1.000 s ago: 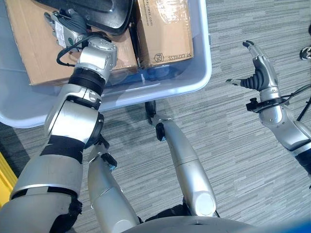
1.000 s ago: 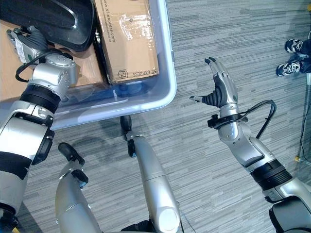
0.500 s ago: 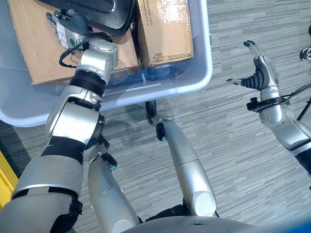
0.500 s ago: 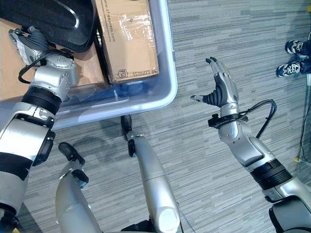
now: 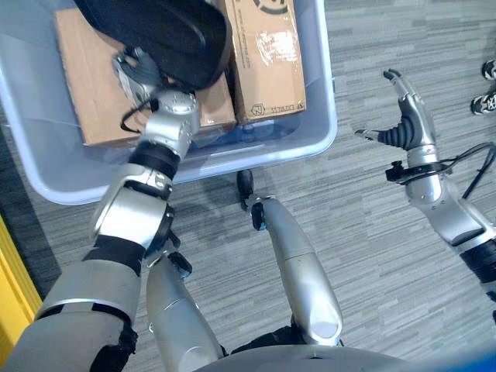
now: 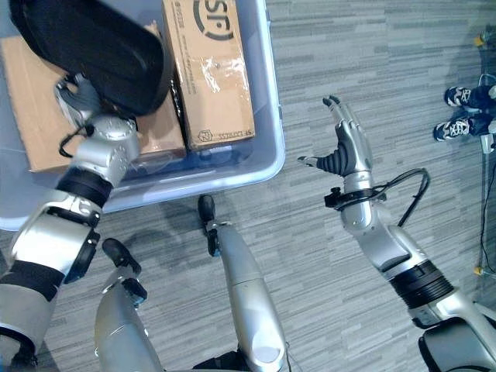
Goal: Move parts from the plastic box to the shelf.
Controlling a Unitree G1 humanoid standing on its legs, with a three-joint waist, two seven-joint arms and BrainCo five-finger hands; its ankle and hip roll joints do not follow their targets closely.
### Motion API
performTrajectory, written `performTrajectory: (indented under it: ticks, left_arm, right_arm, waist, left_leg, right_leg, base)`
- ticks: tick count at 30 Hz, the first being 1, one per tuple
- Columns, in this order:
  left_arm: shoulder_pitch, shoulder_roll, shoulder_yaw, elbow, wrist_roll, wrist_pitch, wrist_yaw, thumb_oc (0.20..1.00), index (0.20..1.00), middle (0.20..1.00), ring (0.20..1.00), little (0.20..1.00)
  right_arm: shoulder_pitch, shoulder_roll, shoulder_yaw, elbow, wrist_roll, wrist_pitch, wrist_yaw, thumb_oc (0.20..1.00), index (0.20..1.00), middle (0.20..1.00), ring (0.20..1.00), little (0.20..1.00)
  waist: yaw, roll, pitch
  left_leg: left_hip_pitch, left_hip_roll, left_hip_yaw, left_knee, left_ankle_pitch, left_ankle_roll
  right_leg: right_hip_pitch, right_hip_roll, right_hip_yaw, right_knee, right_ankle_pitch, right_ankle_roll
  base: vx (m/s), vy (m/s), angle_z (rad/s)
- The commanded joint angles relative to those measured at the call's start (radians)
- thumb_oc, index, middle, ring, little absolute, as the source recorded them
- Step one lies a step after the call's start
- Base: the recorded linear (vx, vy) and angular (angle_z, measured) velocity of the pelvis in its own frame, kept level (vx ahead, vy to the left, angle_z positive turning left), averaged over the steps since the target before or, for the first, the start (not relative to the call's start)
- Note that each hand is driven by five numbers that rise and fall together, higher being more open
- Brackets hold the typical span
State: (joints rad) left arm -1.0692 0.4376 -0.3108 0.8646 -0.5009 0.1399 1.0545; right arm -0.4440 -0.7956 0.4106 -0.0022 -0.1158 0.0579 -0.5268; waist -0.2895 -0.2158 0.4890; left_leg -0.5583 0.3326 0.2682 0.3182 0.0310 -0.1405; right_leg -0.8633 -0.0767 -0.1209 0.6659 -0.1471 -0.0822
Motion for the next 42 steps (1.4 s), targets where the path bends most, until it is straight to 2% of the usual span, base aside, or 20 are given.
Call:
performTrajectory:
  ticks: [1,7,16,20,23,24,29,32,36,39,42]
  left_arm:
    - [0.035,0.002,0.076,-0.097,0.120,-0.111,0.036,0.200,0.200,0.200,0.200,0.200]
    - [0.081,0.008,0.100,-0.163,0.187,-0.140,0.017,0.200,0.200,0.200,0.200,0.200]
    - [0.121,0.013,0.099,-0.255,0.368,-0.155,-0.027,0.200,0.200,0.200,0.200,0.200]
    - [0.135,0.024,0.096,-0.283,0.398,-0.194,-0.038,0.200,0.200,0.200,0.200,0.200]
    - [0.136,0.023,0.096,-0.283,0.398,-0.194,-0.038,0.200,0.200,0.200,0.200,0.200]
    - [0.219,0.046,0.092,-0.411,0.449,-0.230,-0.081,0.200,0.200,0.200,0.200,0.200]
    - [0.369,0.040,0.117,-0.541,0.405,-0.283,-0.144,0.200,0.200,0.200,0.200,0.200]
    - [0.518,-0.009,0.130,-0.643,0.355,-0.314,-0.178,0.200,0.200,0.200,0.200,0.200]
    - [0.596,-0.053,0.121,-0.723,0.317,-0.346,-0.184,0.200,0.200,0.200,0.200,0.200]
    - [0.637,-0.089,0.102,-0.759,0.288,-0.371,-0.198,0.200,0.200,0.200,0.200,0.200]
    - [0.619,-0.117,0.076,-0.762,0.270,-0.381,-0.195,0.200,0.200,0.200,0.200,0.200]
  right_arm:
    - [0.004,-0.004,-0.047,-0.010,-0.059,-0.042,-0.049,1.000,1.000,1.000,1.000,1.000]
    - [0.043,0.019,-0.043,-0.014,-0.092,-0.065,-0.038,1.000,1.000,1.000,1.000,1.000]
    - [0.081,0.045,-0.050,0.004,-0.091,-0.108,-0.020,1.000,1.000,1.000,1.000,1.000]
    - [0.094,0.047,-0.048,0.011,-0.062,-0.122,-0.013,1.000,1.000,1.000,1.000,1.000]
    - [0.094,0.047,-0.048,0.012,-0.062,-0.123,-0.013,1.000,1.000,1.000,1.000,1.000]
    - [0.134,0.071,-0.060,0.048,-0.024,-0.166,-0.002,1.000,1.000,1.000,1.000,1.000]
    - [0.164,0.101,-0.083,0.074,0.016,-0.202,0.046,1.000,1.000,1.000,1.000,1.000]
    - [0.180,0.126,-0.086,0.081,-0.017,-0.197,0.070,1.000,1.000,1.000,1.000,1.000]
    - [0.186,0.123,-0.099,0.067,0.010,-0.220,0.110,1.000,1.000,1.000,1.000,1.000]
    - [0.155,0.124,-0.091,0.062,0.015,-0.218,0.127,1.000,1.000,1.000,1.000,1.000]
    - [0.104,0.122,-0.073,0.050,0.048,-0.223,0.145,1.000,1.000,1.000,1.000,1.000]
  waist:
    - [0.012,-0.003,0.031]
    - [0.030,0.022,0.031]
    - [0.044,0.059,0.022]
    - [0.046,0.070,0.006]
    - [0.046,0.070,0.007]
    - [0.059,0.101,-0.022]
    - [0.084,0.137,-0.044]
    - [0.114,0.160,-0.061]
    - [0.135,0.171,-0.079]
    - [0.155,0.178,-0.080]
    - [0.153,0.179,-0.084]
  left_leg:
    - [-0.043,0.123,-0.040,0.128,0.004,-0.011]
    - [0.031,0.116,-0.030,0.103,0.005,-0.007]
    - [0.128,0.097,-0.022,0.077,0.003,0.003]
    - [0.153,0.089,-0.018,0.070,0.000,0.006]
    - [0.155,0.089,-0.017,0.069,0.000,0.006]
    - [0.206,0.071,-0.015,0.050,-0.002,0.014]
    - [0.264,0.059,-0.014,0.024,0.018,0.017]
    - [0.302,0.044,-0.020,0.005,0.035,0.019]
    - [0.348,0.029,-0.021,-0.027,0.038,0.023]
    - [0.369,0.036,-0.024,-0.053,0.056,0.018]
    - [0.389,0.041,-0.020,-0.052,0.063,0.013]
  right_leg:
    - [0.092,-0.023,-0.058,-0.044,0.006,0.101]
    - [0.167,-0.016,-0.056,-0.061,-0.013,0.097]
    - [0.277,-0.006,-0.035,-0.101,-0.033,0.091]
    - [0.301,-0.002,-0.029,-0.113,-0.036,0.088]
    - [0.302,-0.002,-0.029,-0.114,-0.036,0.088]
    - [0.350,-0.004,-0.023,-0.139,-0.041,0.083]
    - [0.412,-0.022,-0.029,-0.160,-0.050,0.077]
    - [0.475,-0.048,-0.052,-0.186,-0.054,0.076]
    - [0.530,-0.070,-0.078,-0.202,-0.055,0.082]
    - [0.558,-0.087,-0.097,-0.211,-0.049,0.090]
    - [0.575,-0.082,-0.097,-0.203,-0.054,0.089]
  base:
    - [-0.02,0.080,0.04]
    - [-0.02,0.102,0.04]
    - [-0.01,0.118,0.01]
    - [0.02,0.060,-0.03]
    - [0.01,0.038,0.00]
    - [0.05,0.163,0.00]
    - [0.02,0.119,0.08]
    - [0.03,0.148,0.07]
    - [0.01,0.116,0.29]
    - [0.01,0.046,0.12]
    - [0.05,0.031,-0.02]
